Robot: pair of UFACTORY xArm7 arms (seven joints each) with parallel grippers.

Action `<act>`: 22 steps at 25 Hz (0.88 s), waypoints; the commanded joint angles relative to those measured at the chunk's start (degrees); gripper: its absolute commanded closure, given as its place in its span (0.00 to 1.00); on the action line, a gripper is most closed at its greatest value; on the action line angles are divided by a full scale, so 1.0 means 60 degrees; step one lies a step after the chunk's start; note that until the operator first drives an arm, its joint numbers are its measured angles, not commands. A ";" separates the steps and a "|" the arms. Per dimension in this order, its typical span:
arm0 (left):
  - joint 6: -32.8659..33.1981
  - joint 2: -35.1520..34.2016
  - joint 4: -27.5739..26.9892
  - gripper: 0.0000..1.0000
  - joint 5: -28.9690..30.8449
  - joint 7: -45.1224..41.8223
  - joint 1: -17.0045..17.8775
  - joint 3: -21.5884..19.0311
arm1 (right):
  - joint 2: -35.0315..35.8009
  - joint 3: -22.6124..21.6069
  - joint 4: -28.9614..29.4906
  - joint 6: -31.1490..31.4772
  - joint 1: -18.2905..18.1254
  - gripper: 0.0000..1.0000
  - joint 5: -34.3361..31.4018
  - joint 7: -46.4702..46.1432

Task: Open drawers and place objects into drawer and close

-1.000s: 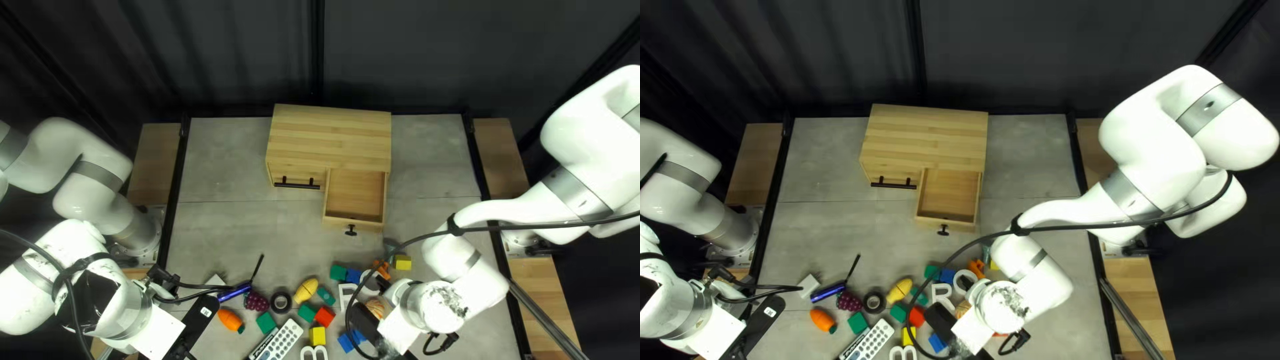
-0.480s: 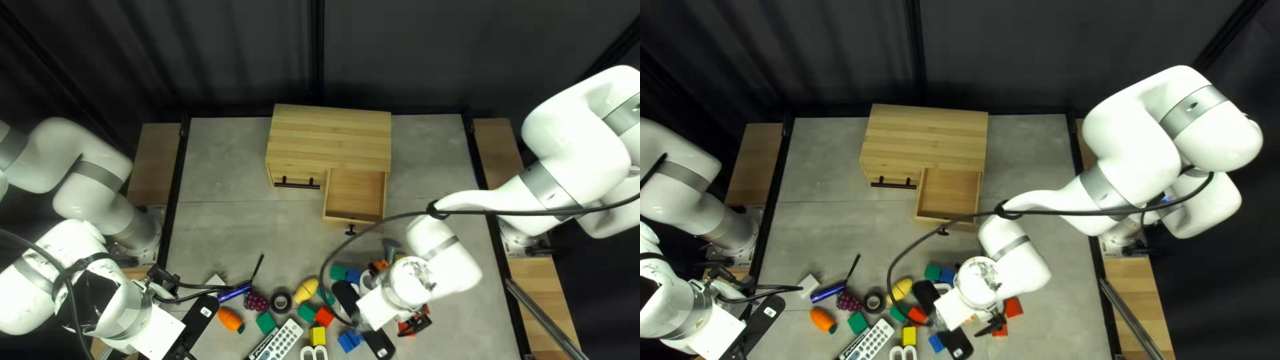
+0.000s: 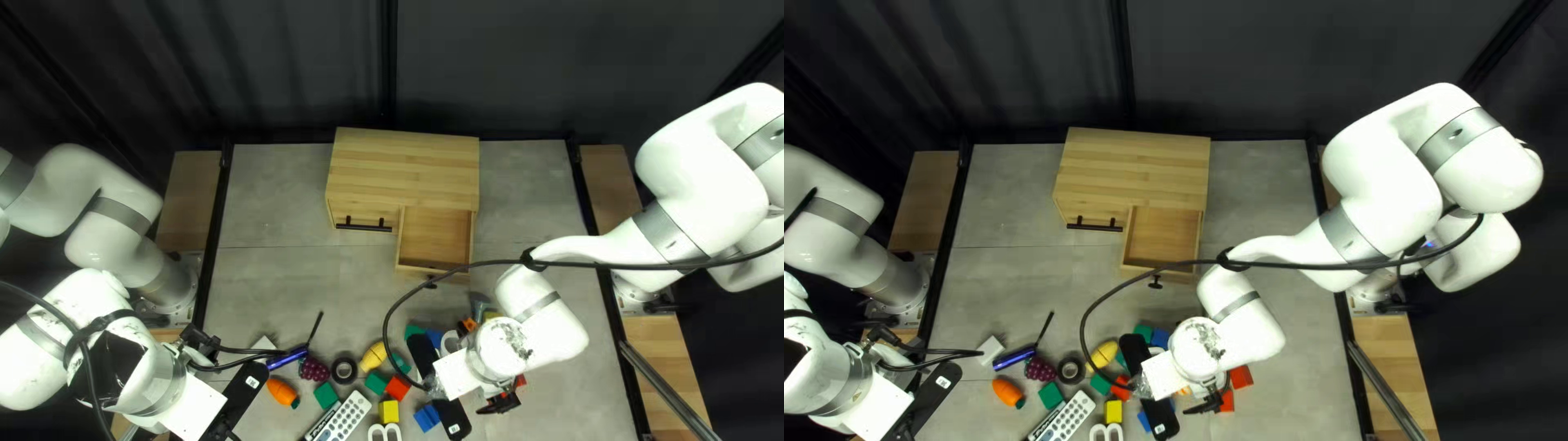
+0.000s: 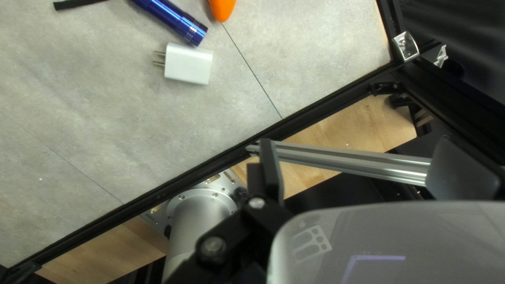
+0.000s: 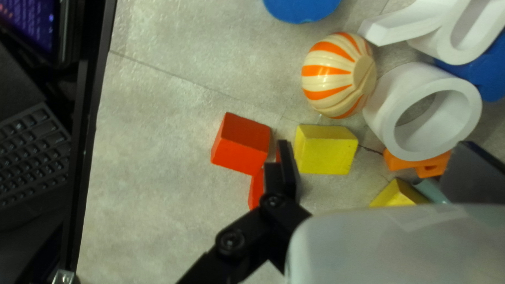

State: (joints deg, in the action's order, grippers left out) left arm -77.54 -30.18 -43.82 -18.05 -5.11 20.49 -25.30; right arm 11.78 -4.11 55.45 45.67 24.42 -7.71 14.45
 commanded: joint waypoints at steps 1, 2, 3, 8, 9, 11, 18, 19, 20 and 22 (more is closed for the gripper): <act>0.0000 0.0000 0.0000 0.00 0.0000 0.0000 0.0000 0.0000 | -0.0101 0.0020 -0.0099 -0.0056 0.0062 0.00 -0.0199 0.0148; 0.0000 0.0000 0.0000 0.00 0.0000 0.0000 0.0000 0.0000 | -0.0123 0.0026 -0.0131 -0.0059 0.0053 0.00 -0.0210 0.0130; 0.0000 0.0000 0.0000 0.00 0.0000 0.0000 0.0000 0.0000 | -0.0127 0.0029 -0.0136 -0.0052 0.0048 0.00 -0.0209 0.0120; 0.0000 0.0000 0.0000 0.00 0.0000 0.0000 0.0000 0.0000 | -0.0133 0.0037 -0.0082 0.0116 0.0040 0.00 -0.0179 0.0122; 0.0000 0.0000 0.0000 0.00 0.0000 0.0000 0.0000 0.0000 | -0.0133 0.0036 -0.0052 0.0183 0.0043 0.00 -0.0177 0.0129; 0.0000 0.0000 0.0000 0.00 0.0000 0.0000 0.0000 0.0000 | -0.0139 0.0036 -0.0025 0.0254 0.0046 0.00 -0.0178 0.0130; 0.0000 0.0000 0.0000 0.00 0.0000 0.0000 0.0000 0.0000 | -0.0168 -0.0021 0.0181 0.0578 0.0084 0.00 -0.0221 -0.0086; 0.0000 0.0000 0.0000 0.00 0.0000 0.0000 0.0000 0.0000 | -0.0171 -0.0038 0.0212 0.0625 0.0095 0.00 -0.0236 -0.0153; 0.0000 0.0000 0.0000 0.00 0.0000 0.0000 0.0000 0.0000 | -0.0174 -0.0051 0.0229 0.0657 0.0103 0.00 -0.0249 -0.0206; 0.0000 0.0000 0.0000 0.00 0.0000 0.0000 0.0000 0.0000 | -0.0182 -0.0080 0.0253 0.0709 0.0128 0.00 -0.0297 -0.0319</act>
State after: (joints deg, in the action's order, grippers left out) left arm -77.54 -30.18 -43.82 -18.05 -5.11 20.49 -25.30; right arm 10.75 -4.38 56.74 49.52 25.03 -9.20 13.29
